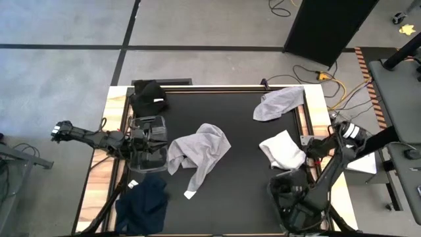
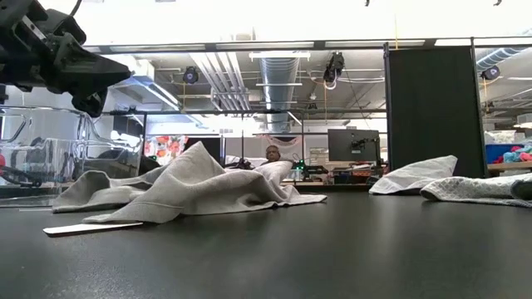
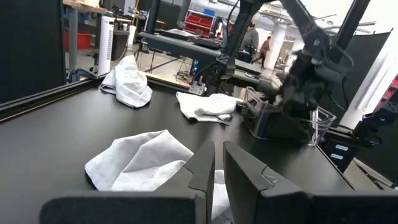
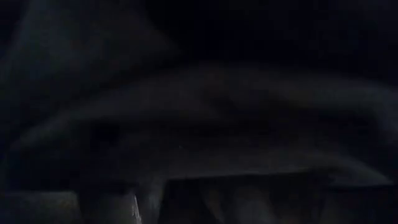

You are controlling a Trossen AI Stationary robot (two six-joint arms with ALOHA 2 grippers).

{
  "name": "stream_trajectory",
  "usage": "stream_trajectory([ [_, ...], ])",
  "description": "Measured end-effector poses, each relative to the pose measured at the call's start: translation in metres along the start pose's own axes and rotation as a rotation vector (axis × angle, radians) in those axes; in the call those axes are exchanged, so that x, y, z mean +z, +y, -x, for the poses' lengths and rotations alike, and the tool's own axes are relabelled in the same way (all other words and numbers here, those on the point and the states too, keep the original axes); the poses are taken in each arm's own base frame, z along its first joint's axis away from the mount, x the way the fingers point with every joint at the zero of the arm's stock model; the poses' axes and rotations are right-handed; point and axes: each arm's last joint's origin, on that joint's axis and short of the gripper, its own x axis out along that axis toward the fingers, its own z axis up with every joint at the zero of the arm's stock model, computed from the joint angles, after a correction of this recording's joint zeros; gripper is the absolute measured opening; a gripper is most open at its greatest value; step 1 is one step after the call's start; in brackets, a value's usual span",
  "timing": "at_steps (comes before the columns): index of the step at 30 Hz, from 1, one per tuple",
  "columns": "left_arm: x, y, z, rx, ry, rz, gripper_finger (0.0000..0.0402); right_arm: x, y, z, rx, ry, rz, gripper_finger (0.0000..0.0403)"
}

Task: Sort towels by color in basket
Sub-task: Put the bottom black towel into the bottom transparent bin, then put the blue towel into the bottom transparent bin

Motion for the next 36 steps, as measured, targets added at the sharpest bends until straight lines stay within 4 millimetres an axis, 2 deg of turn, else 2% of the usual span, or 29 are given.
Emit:
stream_trajectory([
  [3, 0.002, -0.001, 0.0, -0.006, -0.02, 0.016, 0.0018, 0.006, 0.001, -0.012, -0.014, 0.004, 0.009, 0.0228],
  [6, 0.006, -0.002, 0.0, -0.019, -0.062, 0.069, 0.0018, 0.005, 0.0, -0.009, -0.048, 0.034, 0.0, 0.0237],
  [9, 0.016, -0.004, 0.001, -0.05, -0.154, 0.133, 0.0018, -0.001, 0.0, 0.011, -0.075, 0.067, -0.033, 0.0247],
  [13, 0.026, -0.005, 0.003, -0.051, -0.26, 0.175, 0.0018, -0.009, -0.001, 0.051, -0.054, 0.022, -0.085, 0.0254],
  [18, 0.038, -0.004, 0.007, 0.019, -0.396, 0.192, 0.0018, -0.017, -0.008, 0.095, -0.021, -0.243, -0.096, 0.0246],
  [23, 0.042, -0.004, 0.009, 0.035, -0.45, 0.215, 0.0018, -0.02, -0.024, 0.12, -0.118, -0.62, -0.123, 0.0233],
  [28, 0.041, -0.008, 0.007, -0.095, -0.416, 0.231, 0.0018, -0.012, -0.033, 0.126, -0.302, -0.927, -0.109, 0.0229],
  [32, 0.037, -0.012, 0.002, -0.137, -0.35, 0.225, 0.0018, 0.001, -0.036, 0.125, -0.385, -1.012, -0.109, 0.0233],
  [36, 0.046, -0.026, -0.006, -0.211, -0.268, 0.197, 0.0018, 0.021, -0.037, 0.121, -0.41, -1.014, -0.091, 0.0242],
])
